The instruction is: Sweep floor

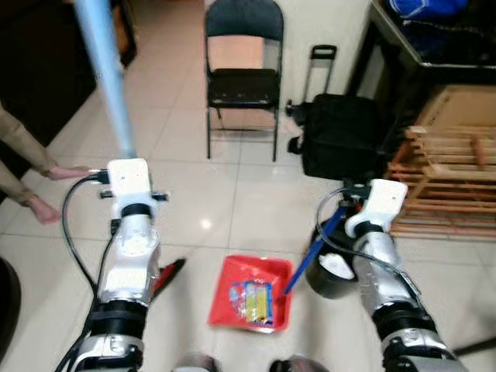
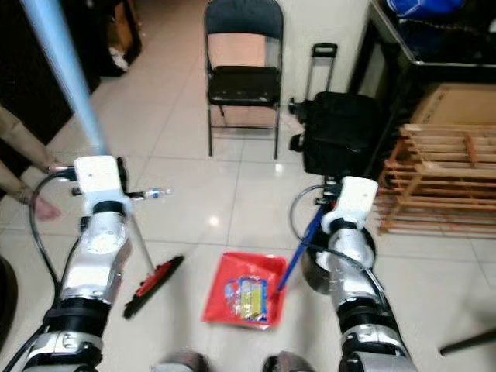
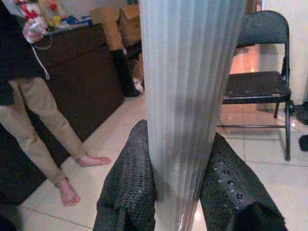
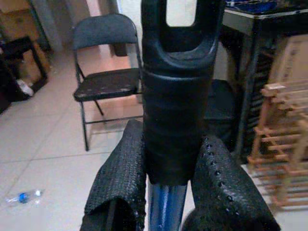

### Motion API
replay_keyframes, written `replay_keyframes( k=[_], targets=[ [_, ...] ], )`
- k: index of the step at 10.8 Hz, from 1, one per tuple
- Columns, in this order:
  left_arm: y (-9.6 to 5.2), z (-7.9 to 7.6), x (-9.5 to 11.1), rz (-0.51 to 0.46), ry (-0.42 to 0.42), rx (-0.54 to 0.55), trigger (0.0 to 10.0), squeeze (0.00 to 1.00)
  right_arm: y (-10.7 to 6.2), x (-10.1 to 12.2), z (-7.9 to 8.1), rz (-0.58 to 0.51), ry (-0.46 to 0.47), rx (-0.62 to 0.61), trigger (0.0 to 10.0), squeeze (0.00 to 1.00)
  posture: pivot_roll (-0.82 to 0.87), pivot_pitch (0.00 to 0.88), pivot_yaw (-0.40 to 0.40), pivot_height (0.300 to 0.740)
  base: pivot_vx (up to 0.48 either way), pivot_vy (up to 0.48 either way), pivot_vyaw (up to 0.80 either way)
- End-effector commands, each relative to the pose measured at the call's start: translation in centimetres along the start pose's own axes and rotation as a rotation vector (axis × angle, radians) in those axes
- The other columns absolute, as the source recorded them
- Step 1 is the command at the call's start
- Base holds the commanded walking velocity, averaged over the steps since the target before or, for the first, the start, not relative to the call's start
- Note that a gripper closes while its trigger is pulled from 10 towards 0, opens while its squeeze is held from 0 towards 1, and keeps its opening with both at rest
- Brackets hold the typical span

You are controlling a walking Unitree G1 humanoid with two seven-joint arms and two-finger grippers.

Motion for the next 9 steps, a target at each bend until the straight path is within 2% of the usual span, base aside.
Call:
replay_keyframes(
  k=[1,5,9],
  targets=[
    [0.28,0.41,0.69,-0.025,-0.004,0.014,10.0,0.00,0.26,0.69,0.41,-0.025,0.009,0.008,10.0,0.00,0.00,0.071,0.026,0.740,0.000,-0.345,0.00],
    [0.26,0.33,0.71,-0.026,-0.003,0.011,10.0,0.00,0.29,0.71,0.43,-0.026,0.012,0.010,10.0,0.00,0.00,0.069,0.025,0.740,0.000,-0.332,0.00],
    [0.21,0.15,0.66,-0.024,0.000,0.004,10.0,0.00,0.29,0.72,0.53,-0.026,0.014,0.013,10.0,0.00,0.00,0.069,0.027,0.740,0.000,0.000,0.00]
  ],
)
Point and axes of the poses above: a point about 5 cm out from each wrist's last joint towards the gripper, its own y axis pointing out of the wrist towards the gripper, its own x axis along the axis of the wrist's last joint, z = x × y, the point moved 3 cm from there along y, pointing out of the wrist towards the gripper, and after that the axes turned 15 degrees about -y, right-handed, at the moved point
